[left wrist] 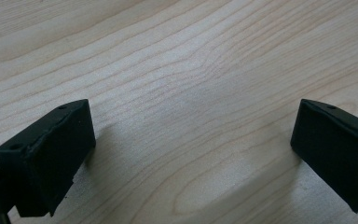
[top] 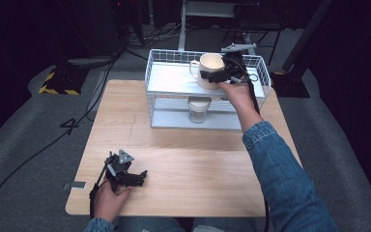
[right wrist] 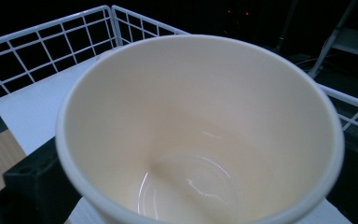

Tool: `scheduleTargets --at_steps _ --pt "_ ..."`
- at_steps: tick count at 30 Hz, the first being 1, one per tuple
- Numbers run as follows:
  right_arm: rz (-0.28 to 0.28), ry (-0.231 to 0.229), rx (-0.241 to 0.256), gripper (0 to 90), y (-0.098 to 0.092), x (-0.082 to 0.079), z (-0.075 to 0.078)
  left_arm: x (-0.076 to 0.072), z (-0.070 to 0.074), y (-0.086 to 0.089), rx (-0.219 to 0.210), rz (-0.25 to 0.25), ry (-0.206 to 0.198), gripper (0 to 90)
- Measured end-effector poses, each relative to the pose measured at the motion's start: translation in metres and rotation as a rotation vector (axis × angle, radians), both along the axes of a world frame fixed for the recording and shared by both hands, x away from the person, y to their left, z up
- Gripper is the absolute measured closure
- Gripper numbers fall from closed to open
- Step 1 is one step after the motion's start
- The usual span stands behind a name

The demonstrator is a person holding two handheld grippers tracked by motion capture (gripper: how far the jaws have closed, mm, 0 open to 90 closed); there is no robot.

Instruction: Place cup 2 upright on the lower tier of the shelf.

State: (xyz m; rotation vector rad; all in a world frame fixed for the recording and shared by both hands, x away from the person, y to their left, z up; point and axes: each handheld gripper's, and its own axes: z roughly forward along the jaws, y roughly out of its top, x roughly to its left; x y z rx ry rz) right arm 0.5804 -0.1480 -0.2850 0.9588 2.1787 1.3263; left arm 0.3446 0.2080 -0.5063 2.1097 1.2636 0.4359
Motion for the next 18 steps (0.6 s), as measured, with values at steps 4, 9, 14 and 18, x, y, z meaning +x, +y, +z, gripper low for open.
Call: scheduleTargets --at_steps 4,9,14,18 --pt "0.007 -0.016 0.0 0.0 -0.003 -0.006 0.006 0.001 0.0 0.0 0.004 -0.003 -0.001 0.2" --pt "0.013 -0.033 -0.007 0.0 -0.008 -0.016 0.013 0.001 0.0 0.0 0.005 -0.003 -0.005 0.1" --pt "0.029 -0.046 0.03 0.0 -0.019 -0.031 0.02 0.001 0.0 0.0 0.005 -0.003 -0.004 0.2" --pt "0.046 -0.045 0.039 0.0 -0.025 -0.043 0.023 0.001 0.0 0.0 0.004 -0.002 -0.005 0.2"
